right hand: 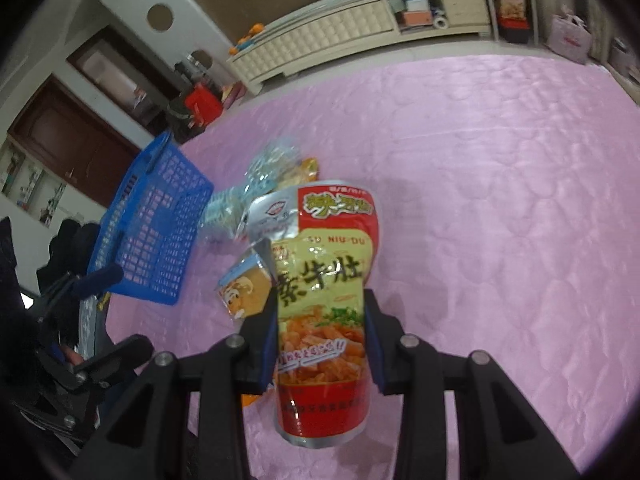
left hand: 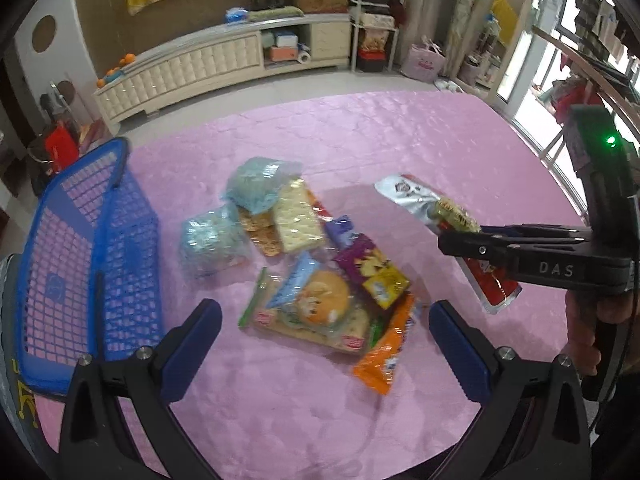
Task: Organize snacks
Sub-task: 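Grasp the purple chip bag with the left tool while the right tool holds the pouch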
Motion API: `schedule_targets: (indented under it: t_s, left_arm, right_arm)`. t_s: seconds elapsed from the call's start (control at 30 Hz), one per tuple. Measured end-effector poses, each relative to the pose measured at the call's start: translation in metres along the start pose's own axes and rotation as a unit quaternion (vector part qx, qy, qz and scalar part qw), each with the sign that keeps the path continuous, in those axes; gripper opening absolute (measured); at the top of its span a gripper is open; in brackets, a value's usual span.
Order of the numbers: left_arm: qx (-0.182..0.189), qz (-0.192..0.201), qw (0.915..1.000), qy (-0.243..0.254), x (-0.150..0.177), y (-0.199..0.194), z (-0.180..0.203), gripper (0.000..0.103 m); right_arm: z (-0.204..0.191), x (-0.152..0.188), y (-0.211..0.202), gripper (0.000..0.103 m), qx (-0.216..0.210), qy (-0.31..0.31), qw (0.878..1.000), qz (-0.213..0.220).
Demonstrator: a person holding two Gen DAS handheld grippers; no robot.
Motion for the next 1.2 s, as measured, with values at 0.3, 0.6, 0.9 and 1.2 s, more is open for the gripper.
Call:
schedule_targets:
  t_s: [0.3,0.6,0.9,1.2]
  left_arm:
    - [-0.006,-0.074,0.9951,-0.066,-0.004,0.043,0.028,0.102]
    - [-0.051,-0.148,0.9772,-0.143,-0.003,0.100,0.030,0.102]
    - [-0.117,-0.183,0.9677,-0.129,0.008,0.144,0.033,0.102]
    - [-0.157,-0.183,0.9665,-0.088,0.011,0.161,0.032,0.090]
  right_arm:
    - [0.040,0.003,-0.012,0.042,0.041,0.034,0.998,0.014]
    - [0.079,-0.005,-0.010,0.042,0.063,0.068,0.996,0.014]
    - [0.098,0.002,-0.008,0.042,0.052,0.077,0.996,0.011]
    - [0.098,0.008,-0.007,0.042,0.053,0.073,0.996,0.008]
Point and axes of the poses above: each gripper's, at about its wrist camera, not at the fingertips, and y roughly the way its jaws point, z to its right, x to its underside, the point moved 6 cm from there along y, roughly the way its jaws point, and after that the axes turned 12 degrees about z, right-handed, at the moved point
